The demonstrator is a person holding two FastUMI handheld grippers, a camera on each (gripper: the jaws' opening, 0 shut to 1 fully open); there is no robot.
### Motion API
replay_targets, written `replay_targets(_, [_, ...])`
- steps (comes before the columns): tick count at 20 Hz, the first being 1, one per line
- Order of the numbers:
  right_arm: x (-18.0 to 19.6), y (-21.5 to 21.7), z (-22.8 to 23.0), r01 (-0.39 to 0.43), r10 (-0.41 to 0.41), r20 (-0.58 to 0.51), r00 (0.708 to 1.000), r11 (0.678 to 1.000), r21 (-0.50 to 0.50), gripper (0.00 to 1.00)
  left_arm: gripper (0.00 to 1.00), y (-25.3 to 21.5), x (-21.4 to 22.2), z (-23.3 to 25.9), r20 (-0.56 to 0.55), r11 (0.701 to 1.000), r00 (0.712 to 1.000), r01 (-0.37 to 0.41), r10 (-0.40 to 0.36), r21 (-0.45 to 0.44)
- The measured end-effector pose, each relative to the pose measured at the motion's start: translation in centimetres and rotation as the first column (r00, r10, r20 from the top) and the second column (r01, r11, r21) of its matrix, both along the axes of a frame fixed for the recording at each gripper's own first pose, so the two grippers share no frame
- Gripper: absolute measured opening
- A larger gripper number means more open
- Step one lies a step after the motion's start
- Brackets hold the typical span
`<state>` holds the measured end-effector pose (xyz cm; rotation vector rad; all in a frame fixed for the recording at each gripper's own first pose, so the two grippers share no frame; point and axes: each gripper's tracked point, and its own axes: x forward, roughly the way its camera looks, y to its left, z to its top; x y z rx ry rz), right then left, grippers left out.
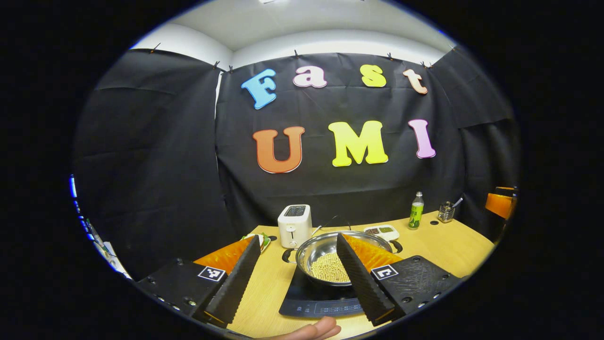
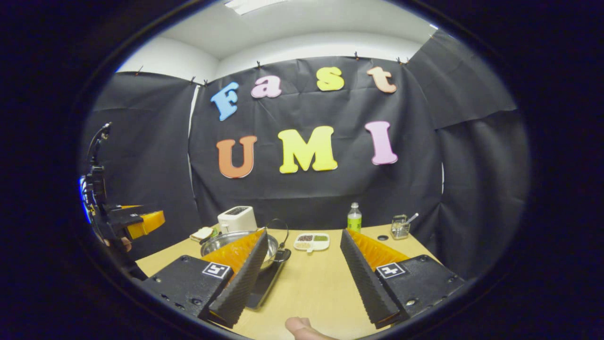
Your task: First push the handle of the pot to place it horizontally, then grasp the pot with both hands and set it on the induction cooktop.
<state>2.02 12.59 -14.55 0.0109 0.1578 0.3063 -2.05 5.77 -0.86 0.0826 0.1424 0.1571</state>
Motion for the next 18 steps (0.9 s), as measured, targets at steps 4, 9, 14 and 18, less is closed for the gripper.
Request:
replay_targets(4, [-1.7, -3.1, 2.7, 0.051, -0.046, 0.094, 0.995, 0.997, -0.05, 0.94, 0.96, -1.9, -1.2, 2.7, 0.069, 0.999, 0.998, 0.013, -0.011, -0.036])
replay_targets(9, [-3.6, -6.4, 4.1, 0.117, -0.103, 0.136, 0.985, 0.988, -0.098, 0.96, 0.96, -4.8, -3.1, 5.1, 0.121, 0.996, 0.992, 0.054, -0.046, -0.071])
replay_targets(14, [-4.3, -9.8, 4.4, 0.155, -0.144, 0.134, 0.98, 0.985, -0.077, 0.96, 0.96, -7.0, -4.8, 4.9, 0.14, 0.995, 0.988, 0.079, -0.07, -0.056])
replay_targets(18, [-5.3, -11.8, 4.5, 0.183, -0.173, 0.133, 0.976, 0.981, -0.069, 0.98, 0.96, -7.7, -5.7, 3.9, 0.12, 0.993, 0.987, 0.109, -0.104, -0.04])
